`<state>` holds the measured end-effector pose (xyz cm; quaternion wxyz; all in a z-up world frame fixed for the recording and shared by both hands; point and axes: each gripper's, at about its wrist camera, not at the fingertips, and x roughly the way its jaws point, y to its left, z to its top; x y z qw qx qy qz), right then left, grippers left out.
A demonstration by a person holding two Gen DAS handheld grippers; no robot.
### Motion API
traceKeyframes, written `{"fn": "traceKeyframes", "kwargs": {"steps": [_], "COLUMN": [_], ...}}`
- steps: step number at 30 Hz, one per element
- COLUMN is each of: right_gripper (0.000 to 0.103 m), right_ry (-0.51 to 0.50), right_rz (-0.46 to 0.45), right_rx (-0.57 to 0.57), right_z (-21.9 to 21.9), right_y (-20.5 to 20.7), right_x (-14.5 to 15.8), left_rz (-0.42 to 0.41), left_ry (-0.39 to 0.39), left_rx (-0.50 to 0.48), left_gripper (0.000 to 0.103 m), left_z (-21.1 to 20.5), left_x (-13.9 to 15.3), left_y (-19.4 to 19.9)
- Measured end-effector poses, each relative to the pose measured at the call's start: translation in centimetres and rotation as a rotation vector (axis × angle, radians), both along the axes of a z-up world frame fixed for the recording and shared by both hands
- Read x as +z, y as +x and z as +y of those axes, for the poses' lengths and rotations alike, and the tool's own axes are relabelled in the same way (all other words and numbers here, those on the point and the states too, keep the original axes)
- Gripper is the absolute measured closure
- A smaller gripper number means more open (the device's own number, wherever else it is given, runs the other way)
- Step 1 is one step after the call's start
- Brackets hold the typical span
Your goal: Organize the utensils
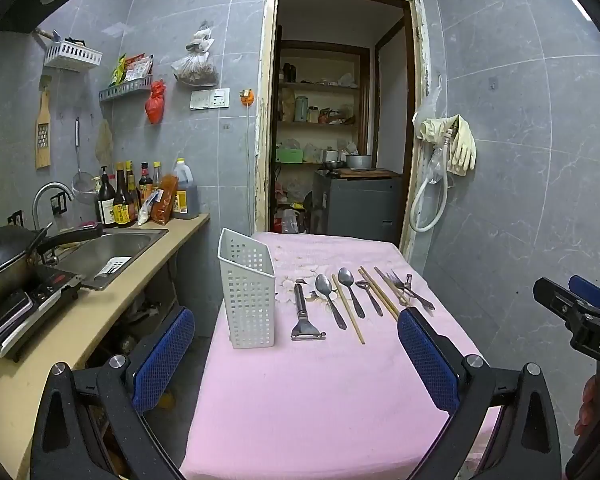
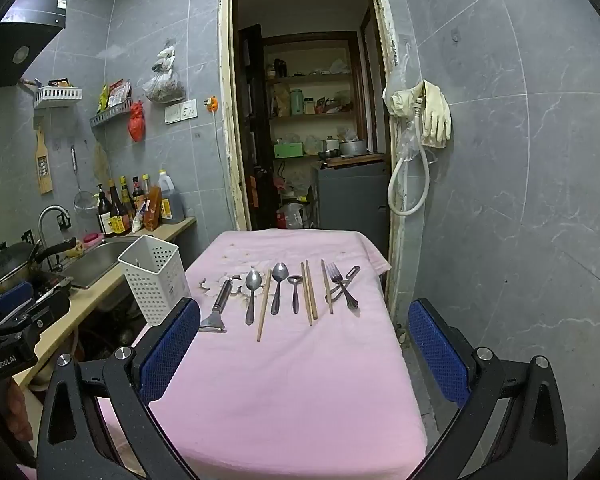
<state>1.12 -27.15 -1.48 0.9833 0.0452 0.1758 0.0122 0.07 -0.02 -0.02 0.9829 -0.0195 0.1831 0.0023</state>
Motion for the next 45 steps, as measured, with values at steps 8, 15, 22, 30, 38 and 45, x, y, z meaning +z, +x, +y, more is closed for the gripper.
{"fn": "traceKeyframes", "kwargs": {"steps": [8,15,22,30,38,45], "right_gripper": [0.001,0.001,0.001,0.001,0.001,0.001], "right_ry": [-0.001,-0.003,-0.002,-0.001,-0.002,-0.001], "right_rz": [0.003,0.006,0.009,0.010,0.011,0.010], "right_rx": [-0.001,-0.001,-0.008,-0.007,-0.006,-0.007], "right_z": [0.0,-0.2,0.2,0.3,0.3,-0.1], "right_y": [0.0,-0.1,0.1,0.1,0.1,0.0], "right_x": [0.3,0.7,-0.5,-0.7,-0.5,0.0], "left_rz": [0.000,0.001,0.003,0.005,0.004,0.003], "left_ry": [-0.003,-0.004,-0.005,-0.004,-0.004,-0.004], "left_rx": [0.001,-0.001,-0.003,-0.003,-0.004,-0.006], "left_gripper": [0.001,0.001,0.001,0.001,0.001,0.001], "left_z": [0.0,0.0,-0.4,-0.9,-0.8,-1.0], "left_x": [0.0,0.0,-1.1,-1.2,-1.1,-0.8], "left_y": [0.0,0.0,0.8,1.1,1.0,0.9]}}
